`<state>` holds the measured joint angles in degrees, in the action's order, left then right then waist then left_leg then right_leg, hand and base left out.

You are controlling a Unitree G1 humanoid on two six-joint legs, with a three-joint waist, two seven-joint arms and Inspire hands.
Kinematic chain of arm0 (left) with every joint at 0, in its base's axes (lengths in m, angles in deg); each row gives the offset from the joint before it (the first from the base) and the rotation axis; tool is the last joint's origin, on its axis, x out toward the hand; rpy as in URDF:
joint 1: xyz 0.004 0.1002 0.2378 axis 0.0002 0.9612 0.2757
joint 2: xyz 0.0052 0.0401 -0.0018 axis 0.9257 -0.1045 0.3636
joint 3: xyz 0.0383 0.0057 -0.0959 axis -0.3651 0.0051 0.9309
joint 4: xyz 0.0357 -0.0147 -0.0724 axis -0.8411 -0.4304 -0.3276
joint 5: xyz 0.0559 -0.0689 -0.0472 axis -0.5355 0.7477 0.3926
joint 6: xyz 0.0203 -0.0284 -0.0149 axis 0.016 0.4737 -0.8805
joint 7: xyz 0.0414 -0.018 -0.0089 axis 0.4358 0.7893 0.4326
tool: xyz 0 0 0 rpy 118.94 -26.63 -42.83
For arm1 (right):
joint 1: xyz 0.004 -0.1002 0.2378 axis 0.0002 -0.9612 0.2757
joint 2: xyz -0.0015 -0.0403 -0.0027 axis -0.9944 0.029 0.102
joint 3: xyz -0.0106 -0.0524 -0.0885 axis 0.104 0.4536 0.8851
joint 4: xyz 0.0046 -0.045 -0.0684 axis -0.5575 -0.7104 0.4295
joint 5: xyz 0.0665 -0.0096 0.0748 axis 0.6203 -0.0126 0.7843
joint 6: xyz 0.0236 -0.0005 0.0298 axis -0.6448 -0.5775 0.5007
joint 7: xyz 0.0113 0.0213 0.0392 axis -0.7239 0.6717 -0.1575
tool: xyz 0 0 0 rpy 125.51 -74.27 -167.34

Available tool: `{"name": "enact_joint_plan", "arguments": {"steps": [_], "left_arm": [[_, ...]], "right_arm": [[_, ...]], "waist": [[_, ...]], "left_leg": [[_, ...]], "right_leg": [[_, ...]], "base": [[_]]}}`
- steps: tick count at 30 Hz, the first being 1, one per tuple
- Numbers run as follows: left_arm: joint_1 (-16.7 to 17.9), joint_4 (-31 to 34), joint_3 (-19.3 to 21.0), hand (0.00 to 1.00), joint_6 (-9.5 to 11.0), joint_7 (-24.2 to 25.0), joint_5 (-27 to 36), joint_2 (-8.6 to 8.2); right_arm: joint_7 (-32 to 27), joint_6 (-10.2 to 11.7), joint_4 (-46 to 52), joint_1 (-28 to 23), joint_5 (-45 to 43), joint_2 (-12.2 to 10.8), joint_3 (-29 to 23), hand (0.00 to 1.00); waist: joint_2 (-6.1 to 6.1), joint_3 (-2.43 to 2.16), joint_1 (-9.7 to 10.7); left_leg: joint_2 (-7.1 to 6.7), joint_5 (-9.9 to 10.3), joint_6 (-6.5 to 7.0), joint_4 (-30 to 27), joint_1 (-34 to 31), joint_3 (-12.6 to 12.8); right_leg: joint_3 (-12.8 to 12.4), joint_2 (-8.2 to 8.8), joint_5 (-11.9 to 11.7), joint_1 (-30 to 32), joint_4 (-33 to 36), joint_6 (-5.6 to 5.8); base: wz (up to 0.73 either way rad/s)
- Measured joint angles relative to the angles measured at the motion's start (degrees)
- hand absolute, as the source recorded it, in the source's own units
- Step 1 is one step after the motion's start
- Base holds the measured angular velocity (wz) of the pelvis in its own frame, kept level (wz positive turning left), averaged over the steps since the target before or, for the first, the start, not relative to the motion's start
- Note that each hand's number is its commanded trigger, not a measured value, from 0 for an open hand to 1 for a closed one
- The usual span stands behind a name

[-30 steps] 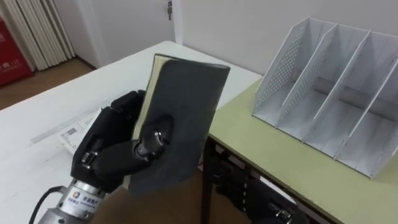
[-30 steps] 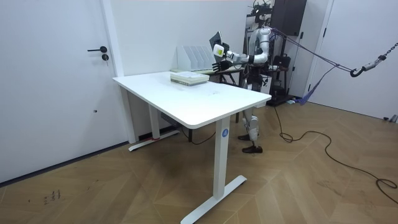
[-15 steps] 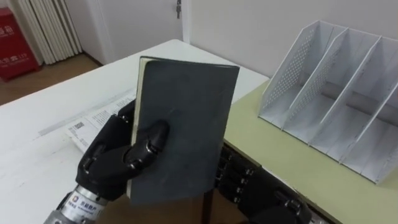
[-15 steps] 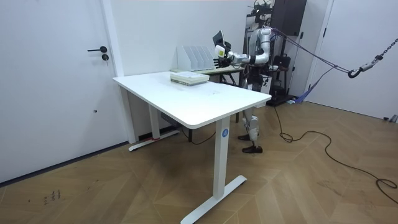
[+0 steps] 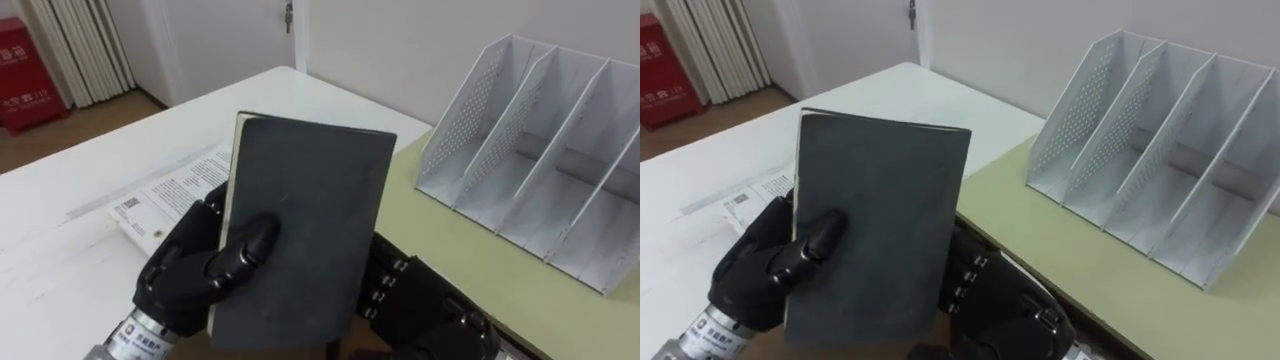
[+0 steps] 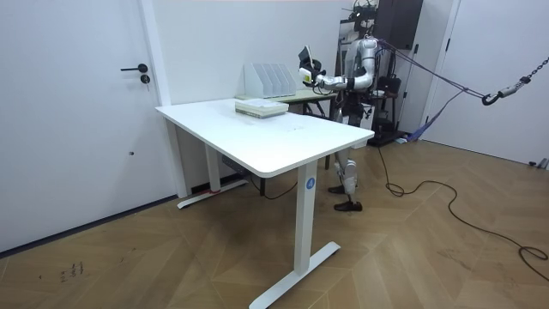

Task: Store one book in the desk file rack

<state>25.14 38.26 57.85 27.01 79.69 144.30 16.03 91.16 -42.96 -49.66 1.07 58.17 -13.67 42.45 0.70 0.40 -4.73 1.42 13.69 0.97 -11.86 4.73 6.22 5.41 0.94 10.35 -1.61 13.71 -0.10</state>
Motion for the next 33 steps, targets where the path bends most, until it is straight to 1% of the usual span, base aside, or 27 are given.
{"name": "enact_joint_plan", "arguments": {"steps": [5,7,10,11,12,13,14,15,16,17,20,21,22,24,27,31,33], "left_arm": [[-0.01,0.00,-0.05,1.00,-0.52,2.17,0.00,0.46],[-0.02,0.00,-0.02,1.00,-1.32,3.25,0.01,0.70],[-0.05,0.01,-0.10,1.00,-2.87,5.08,0.00,1.66],[-0.11,0.01,-0.02,1.00,-3.11,5.77,0.00,1.85],[-0.22,0.00,-0.02,1.00,-3.47,6.09,0.03,2.06],[-0.23,0.00,-0.02,1.00,-3.61,6.13,0.05,2.13],[-0.23,0.00,-0.03,1.00,-4.06,6.21,0.05,2.21],[-0.23,0.00,-0.03,1.00,-4.57,6.53,0.05,2.37],[-0.23,0.00,-0.04,1.00,-4.77,6.66,0.05,2.43],[-0.23,-0.01,-0.03,1.00,-5.04,6.80,0.07,2.50],[-0.23,-0.05,-0.03,1.00,-5.94,7.28,0.10,2.86],[-0.23,-0.05,-0.02,1.00,-6.16,7.30,0.10,3.08],[-0.23,-0.05,-0.04,1.00,-6.24,7.46,0.09,3.18],[-0.25,0.12,-1.58,1.00,-6.72,10.00,0.04,4.10],[-0.30,0.12,-2.83,1.00,-7.99,12.16,0.02,4.37],[-0.33,0.07,-3.15,1.00,-8.76,13.05,0.03,4.52],[-0.48,0.06,-3.16,1.00,-8.92,13.27,0.03,5.00]], "right_arm": [[0.06,-0.37,0.59,0.00,2.57,0.33,0.40,0.00],[0.13,-0.91,1.03,0.01,4.02,0.36,0.41,0.00],[1.09,-1.50,1.97,0.01,6.23,0.39,0.64,0.00],[1.24,-1.71,2.07,0.00,6.60,0.52,0.64,0.05],[1.23,-2.44,2.10,0.00,7.55,0.75,0.64,0.07],[1.23,-2.75,2.17,0.00,7.91,1.02,0.67,0.47],[1.23,-3.24,2.46,0.00,8.04,1.73,0.68,0.65],[1.23,-3.62,2.86,0.00,8.04,2.47,0.68,0.88],[1.23,-3.86,3.09,0.00,8.04,2.78,0.68,0.88],[1.23,-4.18,3.41,0.00,8.04,3.14,0.68,1.00],[1.25,-4.79,3.71,-0.02,8.01,3.64,0.67,1.00],[1.58,-5.17,3.91,-0.02,8.01,4.14,0.69,1.00],[1.61,-5.21,4.03,-0.02,7.98,4.35,0.70,1.00],[1.44,-5.36,4.05,0.00,7.81,4.44,0.80,1.00],[1.51,-5.36,4.27,0.09,7.71,4.41,0.94,1.00],[1.65,-5.33,4.27,0.60,7.60,4.44,0.90,1.00],[1.66,-5.31,4.25,1.01,7.47,4.75,0.91,1.00]], "waist": [[0.01,-0.06,-0.01],[0.01,-0.06,-0.09],[0.14,-0.13,-0.13],[0.23,-0.21,-0.15],[0.39,-0.33,-0.16],[0.51,-0.41,-0.17],[0.77,-0.57,-0.27],[0.99,-0.71,-0.31],[1.09,-0.74,-0.29],[1.18,-0.77,-0.23],[1.28,-0.71,-0.22],[1.40,-0.64,-0.18],[1.46,-0.59,-0.18],[1.60,-0.50,-0.22],[1.69,-0.46,-0.19],[1.68,-0.43,-0.12],[1.72,-0.32,-0.12]], "left_leg": [[0.00,0.00,0.00,0.02,-0.49,0.03],[0.02,0.00,0.00,0.04,-0.48,0.04],[0.01,0.00,0.00,0.03,-0.29,0.13],[0.00,0.00,0.00,0.03,-0.23,0.17],[-0.01,0.00,0.00,0.03,-0.20,0.30],[-0.02,0.00,0.00,0.03,-0.17,0.40],[-0.03,0.00,0.00,0.04,-0.09,0.80],[-0.01,0.00,0.00,0.04,-0.02,1.15],[0.00,0.00,0.00,0.04,-0.01,1.24],[0.05,-0.01,-0.01,0.04,0.04,1.44],[0.19,-0.01,-0.01,0.03,0.04,1.62],[0.21,-0.01,-0.01,0.03,0.01,1.61],[0.21,-0.01,-0.01,0.04,0.00,1.61],[0.21,-0.01,-0.01,0.05,-0.02,1.61],[0.25,-0.01,-0.01,0.01,-0.11,1.61],[0.28,-0.01,-0.01,-0.05,-0.11,1.61],[0.27,-0.01,-0.01,-0.28,-0.17,1.60]], "right_leg": [[-0.03,0.02,0.00,0.53,0.01,0.00],[-0.06,0.00,0.00,0.54,-0.02,0.00],[-0.21,0.00,0.00,0.60,-0.13,0.00],[-0.27,0.01,0.00,0.57,-0.13,0.00],[-0.36,0.02,0.00,0.56,-0.12,0.00],[-0.46,0.02,0.00,0.56,-0.12,0.00],[-0.64,0.04,0.00,0.55,-0.10,0.00],[-0.70,0.06,0.00,0.54,-0.06,0.00],[-0.69,0.06,0.00,0.50,-0.06,0.00],[-0.70,0.05,0.00,0.49,-0.03,0.00],[-0.73,-0.03,-0.02,0.46,0.20,-0.02],[-0.72,-0.04,-0.02,0.46,0.27,-0.03],[-0.71,-0.04,-0.02,0.47,0.30,-0.03],[-0.69,-0.03,-0.02,0.50,0.39,-0.03],[-0.68,0.02,-0.02,0.58,0.40,-0.04],[-0.60,0.24,-0.02,0.55,0.37,-0.04],[-0.55,0.35,-0.02,0.42,0.23,-0.03]], "base": [[0.00],[0.00],[0.00],[0.00],[-0.04],[-0.06],[-0.07],[-0.05],[0.00],[0.00],[0.00],[0.00],[0.00],[0.00],[0.00],[0.00],[0.00]]}}
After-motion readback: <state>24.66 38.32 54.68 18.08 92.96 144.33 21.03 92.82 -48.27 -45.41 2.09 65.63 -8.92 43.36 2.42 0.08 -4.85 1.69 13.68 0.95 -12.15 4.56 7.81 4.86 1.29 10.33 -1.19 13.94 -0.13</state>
